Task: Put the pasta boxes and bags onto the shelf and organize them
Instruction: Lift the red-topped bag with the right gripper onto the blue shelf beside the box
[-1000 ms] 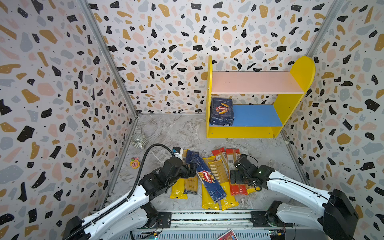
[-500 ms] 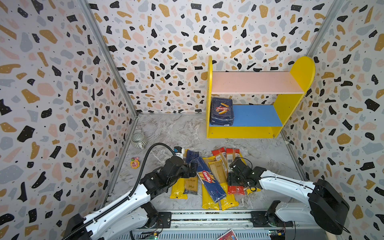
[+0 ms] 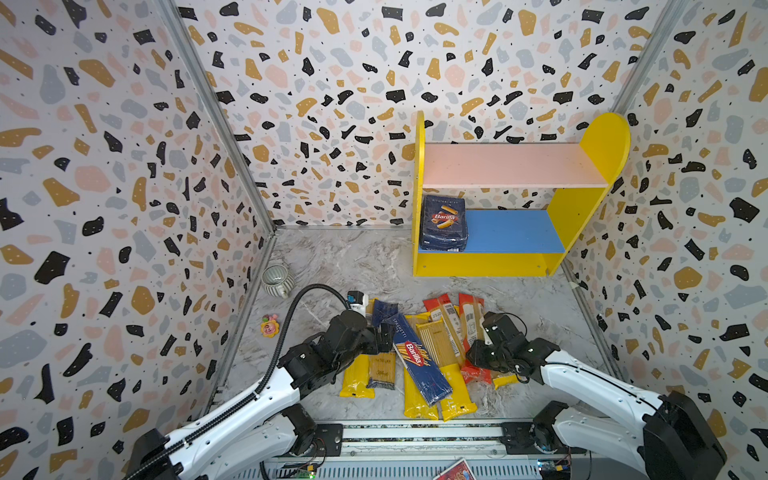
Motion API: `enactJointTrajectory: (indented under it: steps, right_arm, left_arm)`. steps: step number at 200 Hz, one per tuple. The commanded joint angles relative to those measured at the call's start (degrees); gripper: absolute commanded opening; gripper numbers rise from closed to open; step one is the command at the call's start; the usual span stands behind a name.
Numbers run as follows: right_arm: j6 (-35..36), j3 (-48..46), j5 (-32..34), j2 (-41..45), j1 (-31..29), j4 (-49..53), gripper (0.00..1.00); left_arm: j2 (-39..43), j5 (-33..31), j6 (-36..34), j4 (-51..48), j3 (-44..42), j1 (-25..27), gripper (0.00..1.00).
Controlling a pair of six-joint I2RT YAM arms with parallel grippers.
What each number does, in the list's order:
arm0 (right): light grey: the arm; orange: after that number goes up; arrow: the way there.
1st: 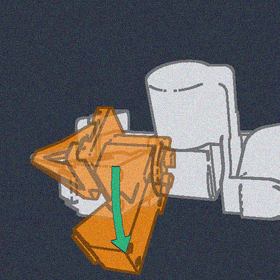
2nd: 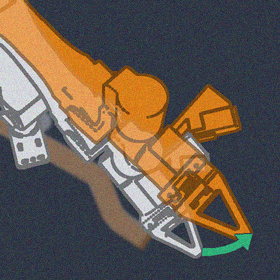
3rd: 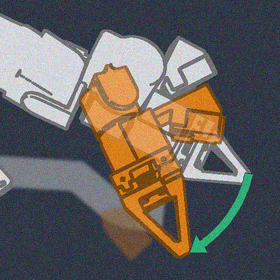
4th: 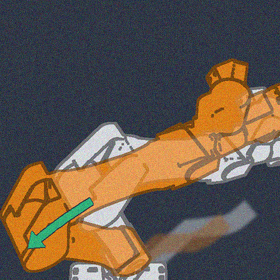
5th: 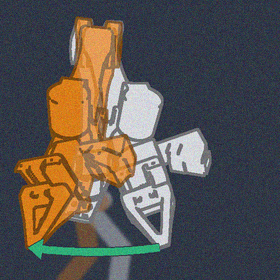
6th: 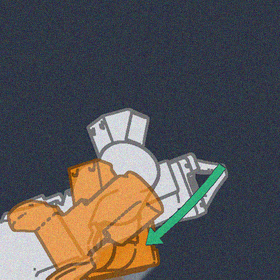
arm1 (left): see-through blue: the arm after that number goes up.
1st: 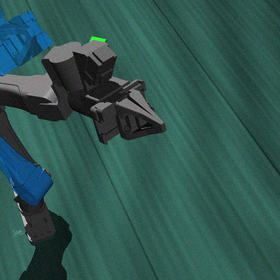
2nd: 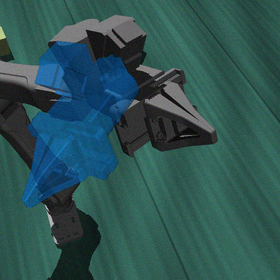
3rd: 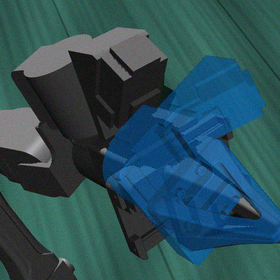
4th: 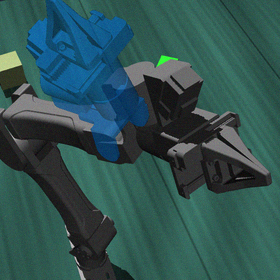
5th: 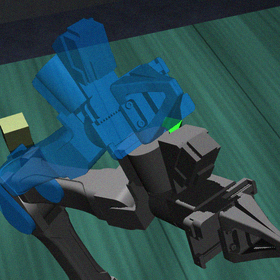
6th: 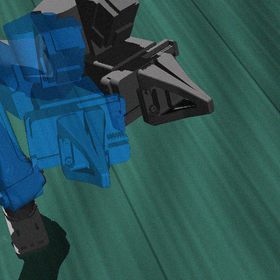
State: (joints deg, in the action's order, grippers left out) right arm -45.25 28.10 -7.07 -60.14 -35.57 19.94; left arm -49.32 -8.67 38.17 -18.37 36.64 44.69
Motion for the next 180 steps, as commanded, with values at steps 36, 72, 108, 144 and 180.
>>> enactJointTrajectory:
  steps: [36,72,108,144,180]
  right_arm:
    - [4.5,3.5,-4.7,1.6,0.4,-2.8,0.26]
    - [6.2,7.7,-1.9,3.2,0.5,1.0,0.23]
    - [6.7,11.8,-2.4,6.6,3.0,1.6,0.22]
    - [9.3,15.5,-5.9,7.7,10.6,0.4,0.21]
    - [13.9,22.7,-6.8,3.3,16.4,-0.1,0.21]
  left_arm:
    - [-0.2,-1.5,-0.9,-0.6,2.4,-0.3,0.99]
    - [-0.1,-2.5,-1.0,-1.5,3.2,-0.3,1.0]
    - [-0.6,-3.2,-1.3,-2.1,4.0,-0.4,1.0]
    - [-1.0,-3.2,-1.4,-2.5,4.3,-0.3,1.0]
    - [-1.7,-3.1,-1.4,-2.6,4.6,-0.3,0.99]
